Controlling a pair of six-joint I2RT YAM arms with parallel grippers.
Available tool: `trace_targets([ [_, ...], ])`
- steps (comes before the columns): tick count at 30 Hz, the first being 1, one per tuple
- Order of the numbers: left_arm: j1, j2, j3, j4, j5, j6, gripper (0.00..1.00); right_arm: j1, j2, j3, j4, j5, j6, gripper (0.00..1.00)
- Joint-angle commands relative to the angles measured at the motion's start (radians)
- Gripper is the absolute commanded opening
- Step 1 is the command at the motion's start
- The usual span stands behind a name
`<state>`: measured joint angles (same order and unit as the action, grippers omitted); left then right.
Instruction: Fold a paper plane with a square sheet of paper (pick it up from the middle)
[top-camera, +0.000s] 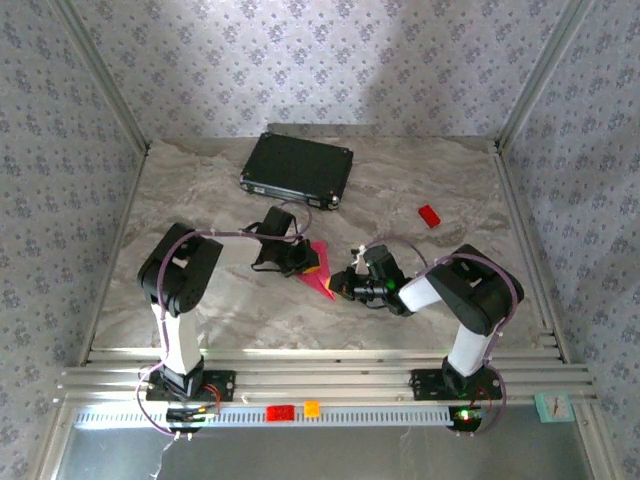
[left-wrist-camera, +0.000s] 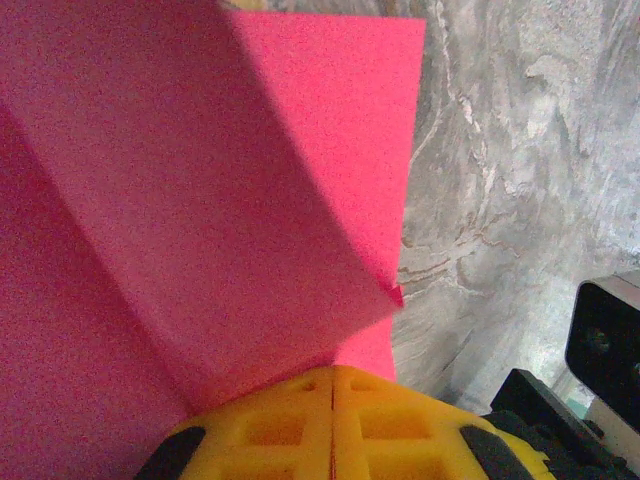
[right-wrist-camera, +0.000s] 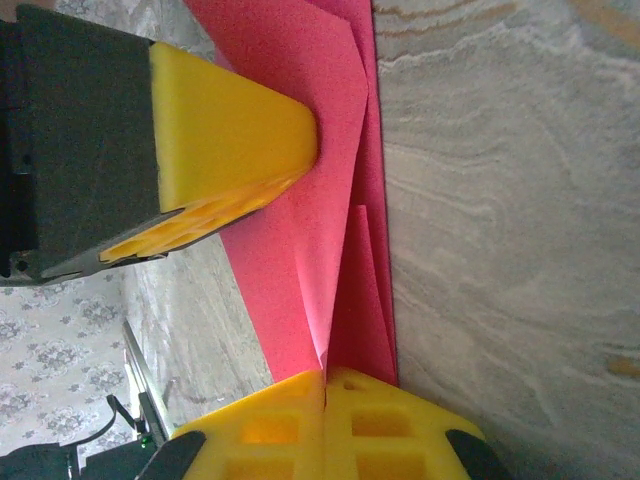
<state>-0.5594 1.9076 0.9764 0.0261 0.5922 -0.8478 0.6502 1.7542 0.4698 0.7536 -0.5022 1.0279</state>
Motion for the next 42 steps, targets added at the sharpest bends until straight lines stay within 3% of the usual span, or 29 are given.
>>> trace_targets([
  [1, -0.005, 0.041, 0.013, -0.061, -0.024, 0.030, 0.08, 0.013, 0.009, -0.008, -0.144, 0.018, -0.019, 0.00],
  [6, -0.006, 0.044, 0.007, -0.078, -0.034, 0.043, 0.08, 0.014, -0.036, 0.003, -0.192, 0.019, -0.032, 0.03],
  [11, -0.005, 0.044, 0.005, -0.082, -0.037, 0.049, 0.07, 0.017, -0.098, 0.012, -0.284, 0.029, -0.065, 0.15],
  [18, -0.005, 0.043, 0.007, -0.073, -0.030, 0.046, 0.07, 0.032, -0.128, 0.035, -0.405, 0.029, -0.119, 0.21],
  [22, -0.005, 0.041, 0.007, -0.069, -0.027, 0.044, 0.07, 0.039, -0.131, 0.043, -0.444, 0.041, -0.132, 0.20],
  [28, -0.005, 0.038, 0.005, -0.068, -0.026, 0.044, 0.07, 0.052, -0.126, 0.038, -0.487, 0.058, -0.140, 0.07],
  [38, -0.006, 0.037, -0.001, -0.063, -0.025, 0.041, 0.07, 0.054, -0.182, 0.009, -0.515, 0.062, -0.132, 0.12],
  [42, -0.005, 0.038, 0.001, -0.061, -0.022, 0.041, 0.07, 0.054, -0.186, -0.003, -0.517, 0.058, -0.133, 0.09],
])
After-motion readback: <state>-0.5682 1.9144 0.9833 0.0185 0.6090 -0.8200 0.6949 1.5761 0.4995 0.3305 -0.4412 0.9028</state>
